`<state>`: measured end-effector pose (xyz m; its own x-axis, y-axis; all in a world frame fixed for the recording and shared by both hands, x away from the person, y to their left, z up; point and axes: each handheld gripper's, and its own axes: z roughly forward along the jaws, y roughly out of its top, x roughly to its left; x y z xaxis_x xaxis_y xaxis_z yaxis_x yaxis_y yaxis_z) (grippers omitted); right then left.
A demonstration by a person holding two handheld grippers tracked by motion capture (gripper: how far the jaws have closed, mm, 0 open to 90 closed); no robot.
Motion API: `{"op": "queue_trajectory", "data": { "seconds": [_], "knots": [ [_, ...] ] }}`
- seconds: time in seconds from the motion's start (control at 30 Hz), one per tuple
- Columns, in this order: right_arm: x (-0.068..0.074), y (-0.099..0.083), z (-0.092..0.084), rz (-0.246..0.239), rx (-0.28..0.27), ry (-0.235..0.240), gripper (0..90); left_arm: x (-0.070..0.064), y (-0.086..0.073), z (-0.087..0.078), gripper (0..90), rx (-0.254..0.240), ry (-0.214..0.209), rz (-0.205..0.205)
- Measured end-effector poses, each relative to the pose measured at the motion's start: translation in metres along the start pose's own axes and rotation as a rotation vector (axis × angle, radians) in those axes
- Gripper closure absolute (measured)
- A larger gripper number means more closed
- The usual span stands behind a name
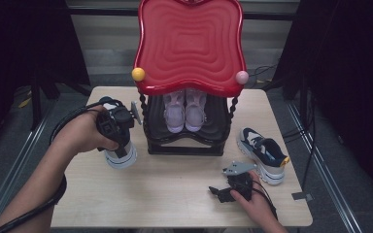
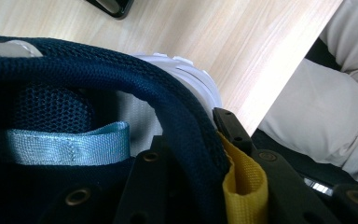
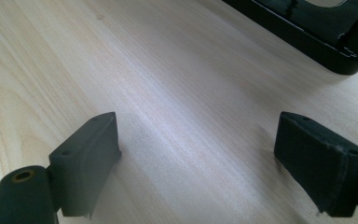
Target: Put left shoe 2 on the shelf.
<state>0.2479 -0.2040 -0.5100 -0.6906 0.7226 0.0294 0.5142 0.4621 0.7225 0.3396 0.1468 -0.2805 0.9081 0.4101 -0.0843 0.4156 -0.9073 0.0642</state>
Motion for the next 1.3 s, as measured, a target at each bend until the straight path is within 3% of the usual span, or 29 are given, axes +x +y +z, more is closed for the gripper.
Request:
{"op": "queue_trajectory", "data": {
  "seconds": [0.37,1.3],
  "knots": [
    [0.0,0.0,0.0,0.0,0.004,0.002,13.3,-0.004,0.001,-0.033,75.4,-0.022,0.001,0.005],
    [0.0,0.0,0.0,-0.001,0.001,0.002,13.3,-0.015,0.015,-0.114,75.3,-0.015,0.086,0.021]
  ]
}}
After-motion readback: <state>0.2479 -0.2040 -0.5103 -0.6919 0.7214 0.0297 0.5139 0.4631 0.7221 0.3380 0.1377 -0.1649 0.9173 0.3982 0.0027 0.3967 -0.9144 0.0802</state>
